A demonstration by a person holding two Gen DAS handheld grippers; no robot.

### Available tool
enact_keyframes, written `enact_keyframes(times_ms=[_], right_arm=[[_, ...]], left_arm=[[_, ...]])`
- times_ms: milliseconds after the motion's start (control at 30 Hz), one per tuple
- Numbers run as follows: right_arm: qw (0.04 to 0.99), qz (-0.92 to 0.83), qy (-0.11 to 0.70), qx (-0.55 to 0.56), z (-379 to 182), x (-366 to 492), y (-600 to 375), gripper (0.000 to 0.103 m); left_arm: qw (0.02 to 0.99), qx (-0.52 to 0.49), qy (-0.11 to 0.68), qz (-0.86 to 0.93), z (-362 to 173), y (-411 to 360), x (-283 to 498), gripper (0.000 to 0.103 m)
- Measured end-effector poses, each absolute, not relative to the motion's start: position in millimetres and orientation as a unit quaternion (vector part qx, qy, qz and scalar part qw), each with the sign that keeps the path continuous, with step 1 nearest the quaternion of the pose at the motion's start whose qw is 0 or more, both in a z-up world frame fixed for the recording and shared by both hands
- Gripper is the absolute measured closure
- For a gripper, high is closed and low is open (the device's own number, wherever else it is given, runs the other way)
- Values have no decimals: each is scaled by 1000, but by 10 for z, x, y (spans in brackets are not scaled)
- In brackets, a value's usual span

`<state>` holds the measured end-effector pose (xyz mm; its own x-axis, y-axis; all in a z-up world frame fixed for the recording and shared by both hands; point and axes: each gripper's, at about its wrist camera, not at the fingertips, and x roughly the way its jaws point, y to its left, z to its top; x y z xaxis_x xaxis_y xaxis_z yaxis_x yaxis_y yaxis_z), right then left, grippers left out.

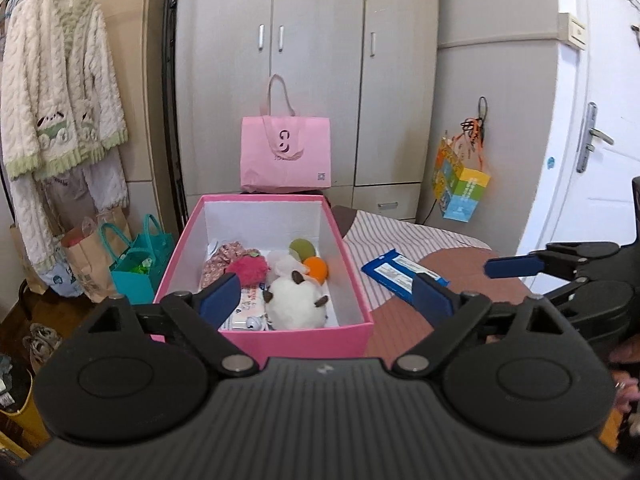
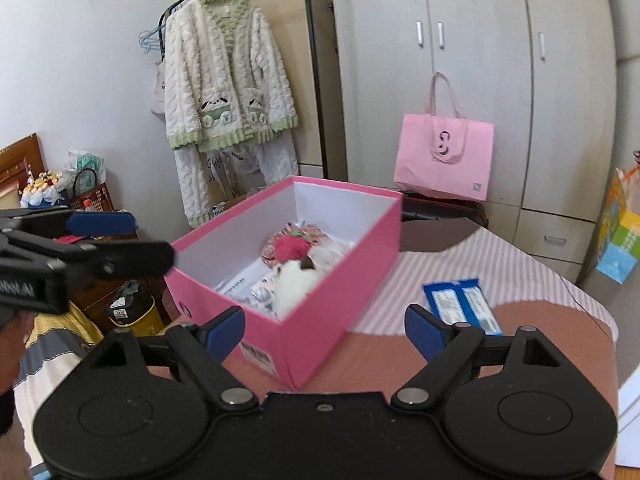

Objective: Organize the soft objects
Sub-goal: 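Lower the white plush into the pink box and open the left tool, then move both tools to the blue wipe packet and grasp it with both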

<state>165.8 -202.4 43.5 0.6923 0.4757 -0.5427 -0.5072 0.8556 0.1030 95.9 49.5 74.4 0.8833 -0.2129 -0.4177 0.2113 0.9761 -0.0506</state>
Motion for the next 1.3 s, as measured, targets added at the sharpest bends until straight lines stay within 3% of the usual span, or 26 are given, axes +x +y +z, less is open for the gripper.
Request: enact_keyframes(times_ms=[400,733,1033,1300], right_arm=[[917,303,258,22,203,1604,-2941,11],[921,293,231,-114,-155,1931,-2835,11],[896,324,245,-181,-396,2501,-2674,11],[886,330,285,-156,-605,3116,-2631,11]], left_arm=[[935,-60,257,-237,723,-106,1168,6],[911,-100,316,-244,174,-691,1824,10],[900,-168,355,-190,-226,-932,2704,26],[898,-171,383,-130,-535,-976,3224,34]])
